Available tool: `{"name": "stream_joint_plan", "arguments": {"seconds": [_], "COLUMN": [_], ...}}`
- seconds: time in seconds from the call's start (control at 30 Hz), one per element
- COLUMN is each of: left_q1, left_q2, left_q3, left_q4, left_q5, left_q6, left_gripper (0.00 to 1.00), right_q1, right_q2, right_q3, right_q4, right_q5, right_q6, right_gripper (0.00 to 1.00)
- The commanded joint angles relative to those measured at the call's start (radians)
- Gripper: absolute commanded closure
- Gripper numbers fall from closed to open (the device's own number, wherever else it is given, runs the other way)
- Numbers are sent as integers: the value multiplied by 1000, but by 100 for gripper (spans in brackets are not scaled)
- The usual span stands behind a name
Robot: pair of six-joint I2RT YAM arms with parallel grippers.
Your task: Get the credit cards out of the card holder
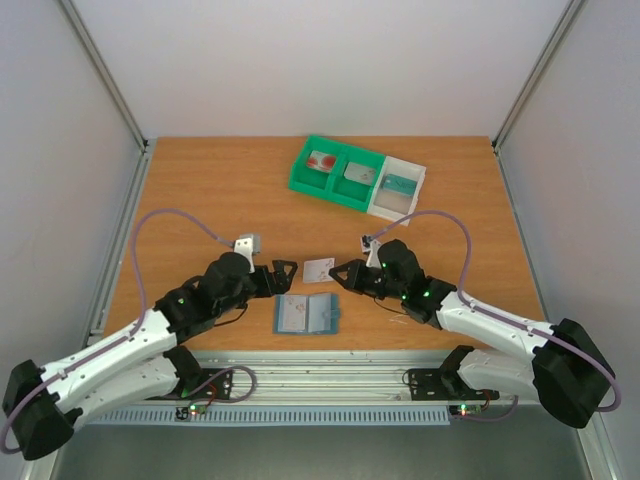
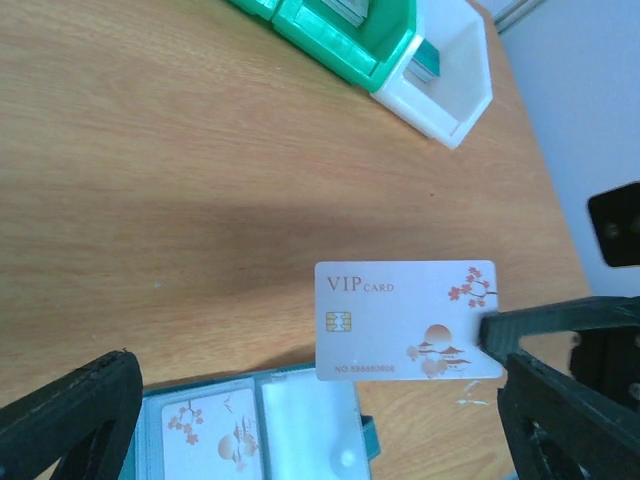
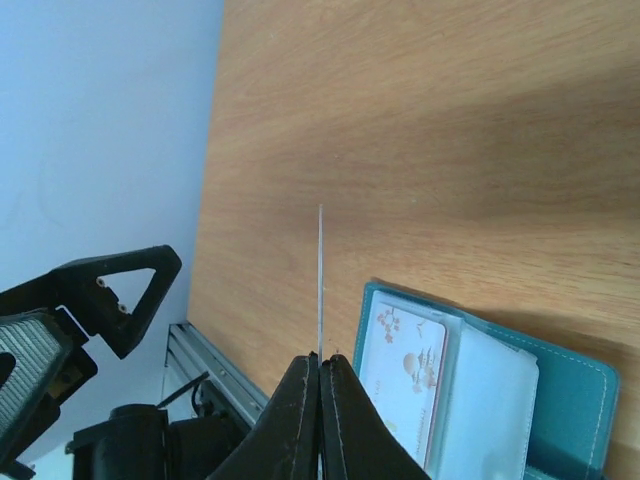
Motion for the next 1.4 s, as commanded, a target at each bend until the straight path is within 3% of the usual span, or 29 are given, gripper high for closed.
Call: {"name": "stream_joint_plan", "arguments": {"seconds": [0.0, 0.27, 0.53, 0.9, 1.37], "left_q1": [27, 31, 31, 31, 30], "left_q2": [-78, -144, -110, -49, 24], "left_q3": [-47, -68, 0, 12, 13], "left_q4": [88, 53, -83, -191, -102], "left_q5": [103, 77, 35, -49, -1], "left_q6": [-87, -70, 32, 79, 154], "left_gripper": [3, 4, 1, 1, 1], "right_q1": [-8, -50, -207, -456, -517], "right_q2": [-5, 18, 102, 396, 789], "right_q3": [-53, -38, 79, 336, 800], "right_q4": [239, 237, 144, 137, -197], "right_q5": [-38, -41, -40, -105, 6], "right_q6": [-31, -72, -153, -148, -271], "right_gripper": [99, 99, 99, 99, 99]}}
